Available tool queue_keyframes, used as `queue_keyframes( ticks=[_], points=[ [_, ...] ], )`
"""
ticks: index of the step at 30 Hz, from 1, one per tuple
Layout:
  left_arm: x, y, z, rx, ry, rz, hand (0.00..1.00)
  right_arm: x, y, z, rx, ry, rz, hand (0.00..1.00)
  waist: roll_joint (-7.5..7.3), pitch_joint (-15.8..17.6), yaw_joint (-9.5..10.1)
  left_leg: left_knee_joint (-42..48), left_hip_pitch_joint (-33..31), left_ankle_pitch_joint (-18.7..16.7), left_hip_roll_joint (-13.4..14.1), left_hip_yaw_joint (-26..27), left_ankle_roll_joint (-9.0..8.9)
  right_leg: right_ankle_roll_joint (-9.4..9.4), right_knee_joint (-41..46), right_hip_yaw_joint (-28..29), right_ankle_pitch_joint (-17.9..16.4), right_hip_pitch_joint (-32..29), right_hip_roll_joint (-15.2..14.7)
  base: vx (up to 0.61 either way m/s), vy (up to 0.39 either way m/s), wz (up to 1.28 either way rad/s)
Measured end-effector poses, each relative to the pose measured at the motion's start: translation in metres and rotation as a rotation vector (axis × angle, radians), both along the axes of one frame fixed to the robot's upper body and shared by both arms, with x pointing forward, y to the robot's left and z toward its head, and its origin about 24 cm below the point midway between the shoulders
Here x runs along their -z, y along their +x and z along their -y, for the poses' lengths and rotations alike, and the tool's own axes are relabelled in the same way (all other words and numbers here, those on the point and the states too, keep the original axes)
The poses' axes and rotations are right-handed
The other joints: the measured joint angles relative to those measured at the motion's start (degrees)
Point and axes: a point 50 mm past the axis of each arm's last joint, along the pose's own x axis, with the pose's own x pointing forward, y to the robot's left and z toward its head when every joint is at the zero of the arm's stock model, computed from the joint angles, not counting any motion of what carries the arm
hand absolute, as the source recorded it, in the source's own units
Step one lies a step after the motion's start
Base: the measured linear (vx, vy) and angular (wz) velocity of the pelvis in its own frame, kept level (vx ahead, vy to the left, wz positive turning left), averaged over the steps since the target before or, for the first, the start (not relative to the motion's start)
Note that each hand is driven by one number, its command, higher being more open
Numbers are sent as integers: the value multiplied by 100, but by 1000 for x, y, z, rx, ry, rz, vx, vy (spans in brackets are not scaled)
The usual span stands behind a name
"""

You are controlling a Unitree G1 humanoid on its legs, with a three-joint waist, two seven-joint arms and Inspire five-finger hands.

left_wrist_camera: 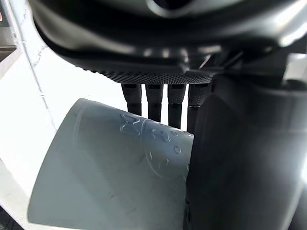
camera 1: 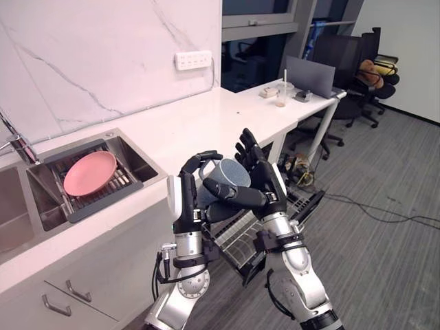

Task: Walk over to the sink, pick up the cup, carry it to the dishwasher, place the cup inside the dishwasher, then close the dishwasher door

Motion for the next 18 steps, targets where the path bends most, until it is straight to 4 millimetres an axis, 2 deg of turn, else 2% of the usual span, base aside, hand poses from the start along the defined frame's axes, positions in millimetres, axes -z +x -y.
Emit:
queue_keyframes(
  ticks=[8, 10, 13, 15, 18],
  points=[
    [0, -2, 4, 22, 9, 8, 0, 8, -4, 3, 14, -9, -31, 100, 3, -20, -41, -1, -7, 5, -7, -27, 3, 0, -5, -19, 0, 5, -3, 0, 0, 0],
    [0, -3, 4, 31, 29, 13, 0, 11, -6, 9, 24, -21, -40, 100, 6, -68, -69, -3, -9, 5, -8, -27, 3, -1, -8, -20, -1, -10, 2, 0, 0, 0],
    [-1, -7, 4, 91, 61, 39, 0, 11, -14, 27, -8, -29, -23, 100, 11, -88, -75, -3, -12, 5, -16, -24, 2, 0, -15, -20, 2, -7, 10, 0, 0, 0],
    [-9, -11, 6, 145, 58, 91, 0, 0, -15, 47, -57, -41, 6, 100, 9, -89, -98, -4, -8, 4, -20, 0, 2, 2, -15, 9, 16, -3, 9, -24, -6, -6],
    [-20, -14, 6, 165, 41, 158, 0, -11, -13, 62, -82, -22, 4, 100, 14, -107, -112, -5, 11, 3, 2, 41, 0, -10, -15, 53, 27, -7, 10, -4, 0, -8]
  ],
)
